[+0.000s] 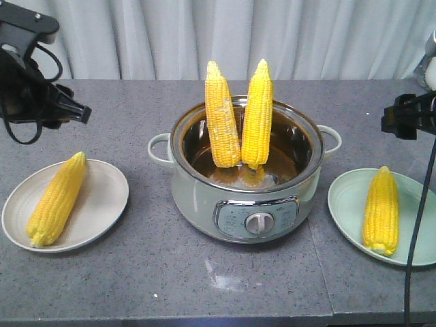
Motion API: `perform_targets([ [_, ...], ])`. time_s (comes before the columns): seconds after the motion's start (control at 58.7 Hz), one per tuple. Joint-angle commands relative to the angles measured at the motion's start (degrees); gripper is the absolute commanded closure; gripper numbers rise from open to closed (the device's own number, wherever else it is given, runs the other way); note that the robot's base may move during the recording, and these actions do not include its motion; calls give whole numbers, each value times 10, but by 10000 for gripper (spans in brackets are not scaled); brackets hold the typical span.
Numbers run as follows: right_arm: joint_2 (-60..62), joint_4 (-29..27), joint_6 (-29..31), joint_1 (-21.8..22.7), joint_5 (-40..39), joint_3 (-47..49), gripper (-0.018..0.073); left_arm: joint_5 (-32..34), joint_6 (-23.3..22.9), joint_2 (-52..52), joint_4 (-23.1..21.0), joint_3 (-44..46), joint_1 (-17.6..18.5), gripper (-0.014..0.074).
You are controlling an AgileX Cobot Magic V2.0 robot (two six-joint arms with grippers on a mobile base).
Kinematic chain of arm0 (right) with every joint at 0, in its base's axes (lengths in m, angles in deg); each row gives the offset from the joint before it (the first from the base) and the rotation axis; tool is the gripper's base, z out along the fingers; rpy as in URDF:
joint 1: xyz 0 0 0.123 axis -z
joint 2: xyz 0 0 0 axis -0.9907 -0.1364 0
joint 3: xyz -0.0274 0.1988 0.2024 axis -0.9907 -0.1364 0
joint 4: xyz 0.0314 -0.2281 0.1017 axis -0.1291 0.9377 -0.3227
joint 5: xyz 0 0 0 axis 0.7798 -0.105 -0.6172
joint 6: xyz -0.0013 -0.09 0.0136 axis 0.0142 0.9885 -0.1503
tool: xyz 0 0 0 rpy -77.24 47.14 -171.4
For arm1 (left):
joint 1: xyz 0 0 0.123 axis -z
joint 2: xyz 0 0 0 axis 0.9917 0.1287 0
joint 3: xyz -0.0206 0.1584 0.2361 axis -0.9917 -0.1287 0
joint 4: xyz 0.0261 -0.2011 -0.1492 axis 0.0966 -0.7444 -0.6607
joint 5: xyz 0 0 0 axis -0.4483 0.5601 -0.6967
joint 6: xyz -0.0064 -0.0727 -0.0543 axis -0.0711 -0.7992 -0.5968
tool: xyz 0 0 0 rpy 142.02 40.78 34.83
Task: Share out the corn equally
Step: 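Move both grippers back over the pot and grasp another cob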
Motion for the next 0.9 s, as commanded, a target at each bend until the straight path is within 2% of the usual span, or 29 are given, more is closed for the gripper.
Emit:
perform_targets([
  [0.0, 35, -104, 75, 2, -46, 17, -22, 60, -12, -51, -27, 18, -1, 144],
  [0.204, 17, -410, 306, 2, -41, 38, -22, 126, -3, -84, -147, 17, 1, 147],
  [0.29, -6, -502, 379, 2, -30, 59, -22, 139, 16, -86, -188, 17, 1, 147],
  [0.358, -33, -545, 402, 2, -21, 81, -22, 144, 24, -86, -212, 17, 1, 147],
  [0.46, -84, -557, 410, -5, -10, 123, -22, 150, 34, -84, -236, 17, 1, 147],
  [0.579, -149, -544, 410, -40, -12, 180, -22, 154, 34, -83, -238, 17, 1, 147],
  [0.716, -207, -500, 360, -69, -47, 224, -22, 151, 34, -83, -238, 17, 1, 147],
  [0.886, -255, -495, 345, -89, -45, 251, -22, 150, 34, -82, -238, 17, 1, 147],
])
